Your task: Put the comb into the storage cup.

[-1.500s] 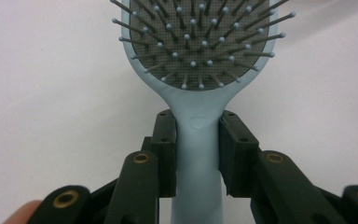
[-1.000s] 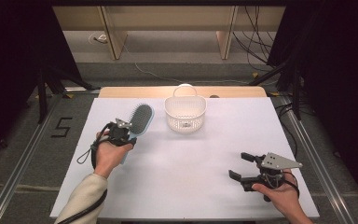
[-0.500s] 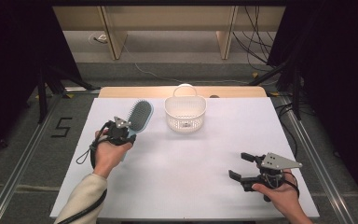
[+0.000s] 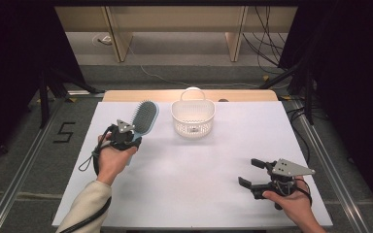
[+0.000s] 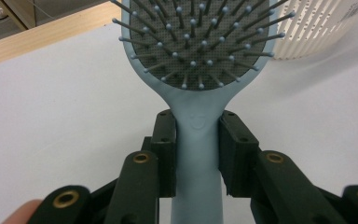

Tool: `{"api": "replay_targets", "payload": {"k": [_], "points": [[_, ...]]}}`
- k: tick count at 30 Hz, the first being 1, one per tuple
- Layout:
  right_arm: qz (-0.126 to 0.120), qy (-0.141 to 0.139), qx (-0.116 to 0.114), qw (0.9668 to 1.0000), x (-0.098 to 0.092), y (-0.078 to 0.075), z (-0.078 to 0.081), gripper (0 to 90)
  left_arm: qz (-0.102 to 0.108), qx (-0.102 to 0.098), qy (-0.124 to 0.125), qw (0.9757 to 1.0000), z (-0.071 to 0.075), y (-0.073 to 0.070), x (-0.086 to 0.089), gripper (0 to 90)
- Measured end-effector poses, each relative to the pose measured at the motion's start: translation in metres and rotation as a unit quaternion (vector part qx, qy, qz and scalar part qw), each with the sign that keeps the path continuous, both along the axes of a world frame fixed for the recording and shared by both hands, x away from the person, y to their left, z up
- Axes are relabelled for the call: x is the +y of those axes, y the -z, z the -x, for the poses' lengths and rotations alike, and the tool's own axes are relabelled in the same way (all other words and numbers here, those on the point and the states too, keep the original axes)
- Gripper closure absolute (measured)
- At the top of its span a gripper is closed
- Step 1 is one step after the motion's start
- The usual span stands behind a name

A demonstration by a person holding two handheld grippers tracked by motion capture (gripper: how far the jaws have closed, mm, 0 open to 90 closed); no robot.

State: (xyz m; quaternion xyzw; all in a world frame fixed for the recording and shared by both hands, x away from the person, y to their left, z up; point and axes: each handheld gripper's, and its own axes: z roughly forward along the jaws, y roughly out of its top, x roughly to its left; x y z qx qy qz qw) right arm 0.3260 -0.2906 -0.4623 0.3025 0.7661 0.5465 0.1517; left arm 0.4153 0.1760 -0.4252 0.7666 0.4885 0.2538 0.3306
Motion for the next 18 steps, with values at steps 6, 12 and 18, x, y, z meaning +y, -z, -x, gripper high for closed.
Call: {"api": "replay_targets", "payload": {"k": [6,12,18], "points": [[0.0,0.0,0.0,1.0,0.0,0.0,0.0001,15.1,0.004,-0.011,0.0,0.9999,0.0006,-0.0015,-0.0001,69.7],[0.0,0.0,0.0,1.0,-0.0001,0.0,0.0,15.1,0.012,-0.021,-0.002,0.9997,0.0007,-0.0016,0.0001,69.7],[0.0,0.0,0.0,1.0,0.0,0.0,0.0,15.1,0.011,-0.028,-0.001,0.9995,0.0011,-0.0022,0.0002,69.7]]}}
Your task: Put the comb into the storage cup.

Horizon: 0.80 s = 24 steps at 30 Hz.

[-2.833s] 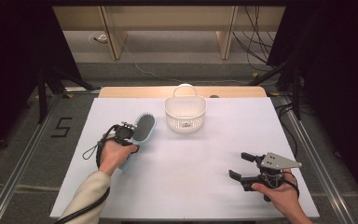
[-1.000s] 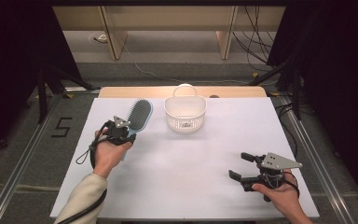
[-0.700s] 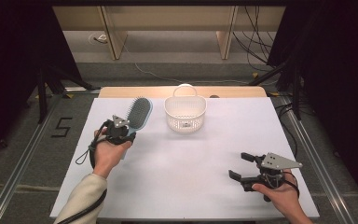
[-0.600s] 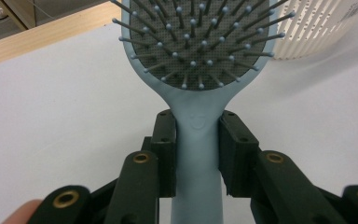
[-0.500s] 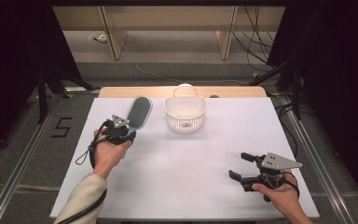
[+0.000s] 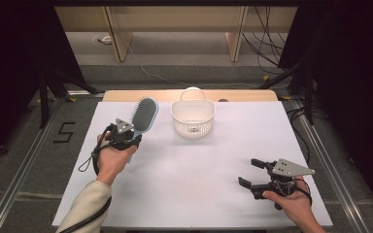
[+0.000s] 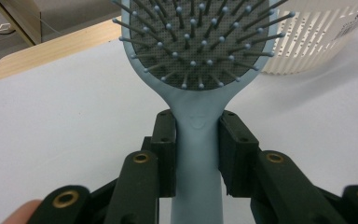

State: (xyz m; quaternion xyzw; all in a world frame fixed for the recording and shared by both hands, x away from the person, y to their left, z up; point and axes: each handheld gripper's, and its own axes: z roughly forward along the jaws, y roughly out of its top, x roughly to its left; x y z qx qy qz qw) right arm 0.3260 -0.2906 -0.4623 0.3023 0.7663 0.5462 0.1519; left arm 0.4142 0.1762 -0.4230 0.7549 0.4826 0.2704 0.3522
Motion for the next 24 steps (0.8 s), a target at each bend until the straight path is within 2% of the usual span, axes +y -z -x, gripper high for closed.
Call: {"api": "replay_targets", "payload": {"k": [7,14,24], "points": [[0.0,0.0,0.0,1.0,0.0,0.0,0.0001,15.1,0.002,-0.011,-0.002,0.9999,0.0005,-0.0008,0.0005,69.7],[-0.001,0.0,0.0,1.0,0.0001,-0.0001,0.0001,15.1,0.01,-0.01,0.01,0.9998,-0.0001,-0.0005,0.0007,69.7],[-0.002,0.0,-0.001,1.0,0.0,-0.0004,0.0003,15.0,0.023,-0.021,0.017,0.9994,0.0005,-0.002,-0.0001,69.7]]}}
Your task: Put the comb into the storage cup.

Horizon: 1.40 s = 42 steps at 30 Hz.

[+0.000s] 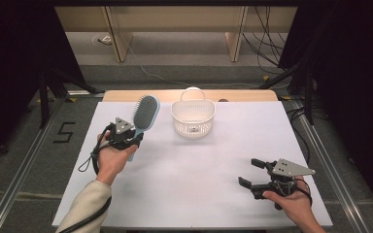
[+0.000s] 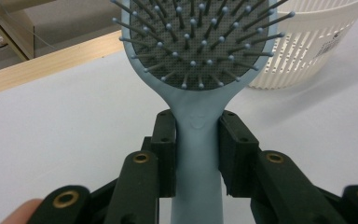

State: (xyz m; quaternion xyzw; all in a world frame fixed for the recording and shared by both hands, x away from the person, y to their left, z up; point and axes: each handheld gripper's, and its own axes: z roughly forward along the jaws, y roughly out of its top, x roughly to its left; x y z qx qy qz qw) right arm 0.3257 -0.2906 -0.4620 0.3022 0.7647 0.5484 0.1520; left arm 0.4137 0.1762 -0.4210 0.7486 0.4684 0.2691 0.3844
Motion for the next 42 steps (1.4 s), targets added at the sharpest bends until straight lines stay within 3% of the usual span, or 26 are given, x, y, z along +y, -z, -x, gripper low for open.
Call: {"api": "replay_targets", "payload": {"k": [9,32,42], "points": [[0.0,0.001,0.0,1.0,0.0,0.0002,-0.0001,15.0,0.012,-0.015,0.006,0.9998,0.0006,-0.0023,-0.0004,69.7],[0.002,0.0,0.0,1.0,0.0001,0.0003,-0.0001,14.8,0.019,-0.028,0.012,0.9994,0.0006,-0.0038,0.0002,69.7],[0.002,-0.001,-0.001,1.0,0.0001,0.0003,-0.0001,14.8,0.023,-0.045,0.015,0.9986,0.0013,-0.0053,-0.0011,69.7]]}}
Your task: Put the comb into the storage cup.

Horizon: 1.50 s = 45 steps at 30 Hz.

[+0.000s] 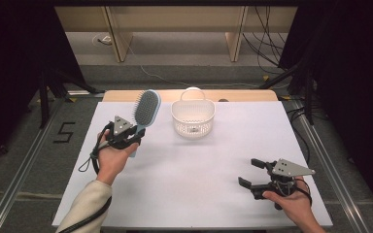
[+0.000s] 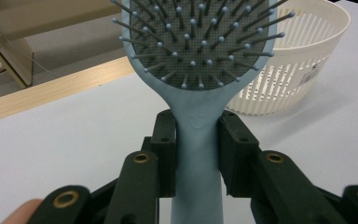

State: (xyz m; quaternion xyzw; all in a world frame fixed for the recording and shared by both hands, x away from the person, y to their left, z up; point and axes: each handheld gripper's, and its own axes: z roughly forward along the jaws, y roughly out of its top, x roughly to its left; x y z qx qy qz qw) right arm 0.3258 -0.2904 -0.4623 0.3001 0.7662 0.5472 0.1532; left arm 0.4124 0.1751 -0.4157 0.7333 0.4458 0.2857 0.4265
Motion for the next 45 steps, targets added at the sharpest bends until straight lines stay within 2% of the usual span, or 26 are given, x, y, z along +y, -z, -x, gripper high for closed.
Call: {"api": "replay_targets", "payload": {"k": [22,45], "points": [[0.001,0.002,0.001,1.0,0.0001,0.0001,-0.0001,14.8,0.008,-0.019,0.006,0.9998,0.0011,-0.003,-0.005,69.7],[-0.001,0.002,0.001,1.0,0.0001,0.0003,-0.0004,14.8,0.028,-0.033,0.009,0.999,-0.0012,-0.006,-0.0076,69.7]]}}
